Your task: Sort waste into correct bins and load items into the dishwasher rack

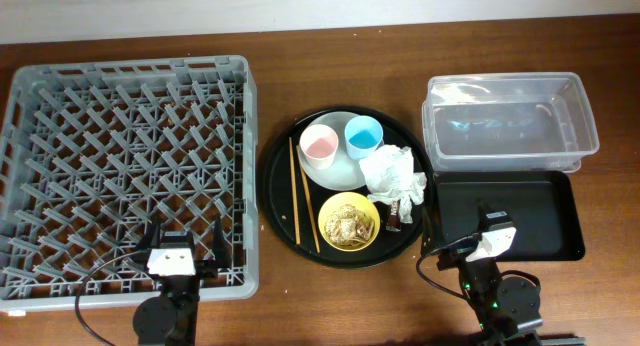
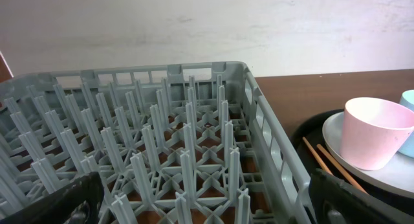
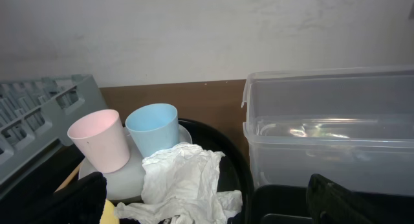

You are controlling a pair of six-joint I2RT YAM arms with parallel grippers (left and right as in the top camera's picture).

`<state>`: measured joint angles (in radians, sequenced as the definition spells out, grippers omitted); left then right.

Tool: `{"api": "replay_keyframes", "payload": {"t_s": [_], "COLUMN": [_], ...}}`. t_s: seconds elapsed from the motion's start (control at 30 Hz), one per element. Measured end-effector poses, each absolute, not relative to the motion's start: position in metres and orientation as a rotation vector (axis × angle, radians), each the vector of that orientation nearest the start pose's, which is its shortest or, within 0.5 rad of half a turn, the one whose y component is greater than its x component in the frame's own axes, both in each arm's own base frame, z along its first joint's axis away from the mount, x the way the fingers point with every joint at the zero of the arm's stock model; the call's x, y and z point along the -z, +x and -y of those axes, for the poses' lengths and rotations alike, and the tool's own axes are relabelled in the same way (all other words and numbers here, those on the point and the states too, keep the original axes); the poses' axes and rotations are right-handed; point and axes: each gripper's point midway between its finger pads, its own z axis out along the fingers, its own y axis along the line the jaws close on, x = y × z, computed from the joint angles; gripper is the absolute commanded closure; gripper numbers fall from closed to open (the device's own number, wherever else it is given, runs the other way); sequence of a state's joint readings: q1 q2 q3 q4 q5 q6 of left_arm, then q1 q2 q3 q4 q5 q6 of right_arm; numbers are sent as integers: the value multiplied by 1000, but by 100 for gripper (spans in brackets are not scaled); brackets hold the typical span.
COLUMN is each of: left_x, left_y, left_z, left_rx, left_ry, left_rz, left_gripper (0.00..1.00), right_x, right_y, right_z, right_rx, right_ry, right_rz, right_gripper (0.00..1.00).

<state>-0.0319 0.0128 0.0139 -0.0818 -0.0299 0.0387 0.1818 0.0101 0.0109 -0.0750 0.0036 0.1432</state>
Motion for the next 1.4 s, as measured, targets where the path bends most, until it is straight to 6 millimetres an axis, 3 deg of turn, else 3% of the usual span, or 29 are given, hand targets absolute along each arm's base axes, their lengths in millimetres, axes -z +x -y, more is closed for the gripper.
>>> {"api": "replay_keyframes", "payload": {"t_s": [0.07,0.17,0.27,1.4], "left_x": [-158,-162,-162,-162], "left_y": [246,243,241,241], "left_z": [9,39,46,48], "left_rx": [-6,109,138,145], "left_ry": [68,212,249,264], "left_rz": [-1646,-1621,-1615,-1611], "left_gripper": [1,1,1,1], "right_x": [-158,-158,-158,-158], "right_y": [242,242,242,242], "right_z": [-44,-44,-44,-44], "right_rx": [-245,-245,-245,-245], "right_ry": [-29,-29,-29,-29], "right_rz": [-1650,-1650,-1650,-1650], "right_gripper": [1,2,1,1]}}
